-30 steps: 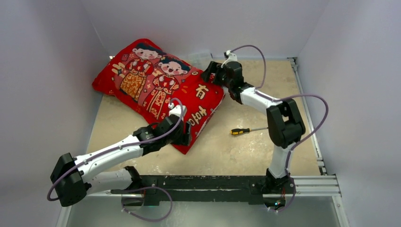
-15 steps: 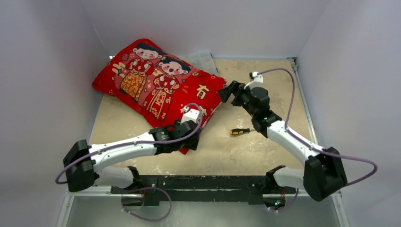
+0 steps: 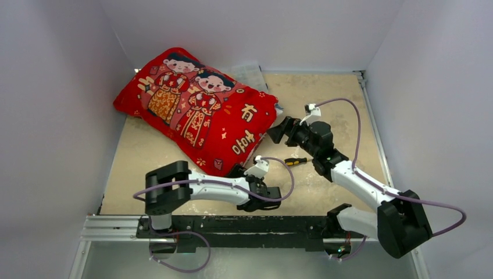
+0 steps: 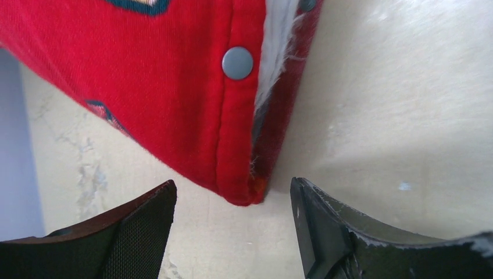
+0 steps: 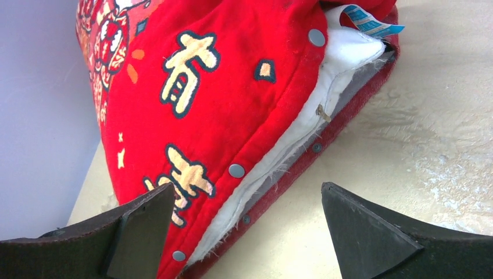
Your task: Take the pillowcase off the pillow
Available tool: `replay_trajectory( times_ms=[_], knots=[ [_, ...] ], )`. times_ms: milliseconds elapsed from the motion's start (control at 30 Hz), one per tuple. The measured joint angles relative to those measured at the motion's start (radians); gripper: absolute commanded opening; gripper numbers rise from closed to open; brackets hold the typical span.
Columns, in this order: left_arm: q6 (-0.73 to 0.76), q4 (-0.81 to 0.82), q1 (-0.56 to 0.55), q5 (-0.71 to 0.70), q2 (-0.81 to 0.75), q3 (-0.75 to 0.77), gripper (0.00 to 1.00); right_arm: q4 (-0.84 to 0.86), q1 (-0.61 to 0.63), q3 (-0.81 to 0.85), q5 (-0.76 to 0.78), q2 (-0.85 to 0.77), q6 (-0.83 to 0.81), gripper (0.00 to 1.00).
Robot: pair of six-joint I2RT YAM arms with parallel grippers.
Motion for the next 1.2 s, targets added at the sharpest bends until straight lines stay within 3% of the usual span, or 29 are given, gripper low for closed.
replay_trajectory(
  times_ms=[300, 533, 733, 767, 967, 1200],
  knots=[
    [-0.167, -0.146, -0.008, -0.107, 0.063, 0.000, 0.50, 0.014, 0.000, -0.004, -0.001, -0.009, 0.006, 0.99],
    [-0.189, -0.146, -0.008, -0.122, 0.047, 0.000, 0.17, 0.020, 0.000, -0.014, -0.002, -0.013, 0.006, 0.99],
    [-0.151, -0.112, -0.008, -0.096, -0.073, -0.008, 0.08, 0.036, 0.000, -0.031, -0.005, -0.021, 0.006, 0.99],
    [-0.135, -0.097, -0.008, -0.088, -0.109, -0.013, 0.02, 0.040, 0.000, -0.035, -0.007, -0.022, 0.006, 0.99],
    [-0.038, 0.019, 0.000, -0.029, -0.303, -0.048, 0.00, 0.073, 0.000, -0.096, -0.082, -0.024, 0.012, 0.99],
    [0.023, 0.122, 0.052, 0.030, -0.399, -0.089, 0.00, 0.183, 0.002, -0.205, -0.229, -0.066, 0.043, 0.99]
  ],
)
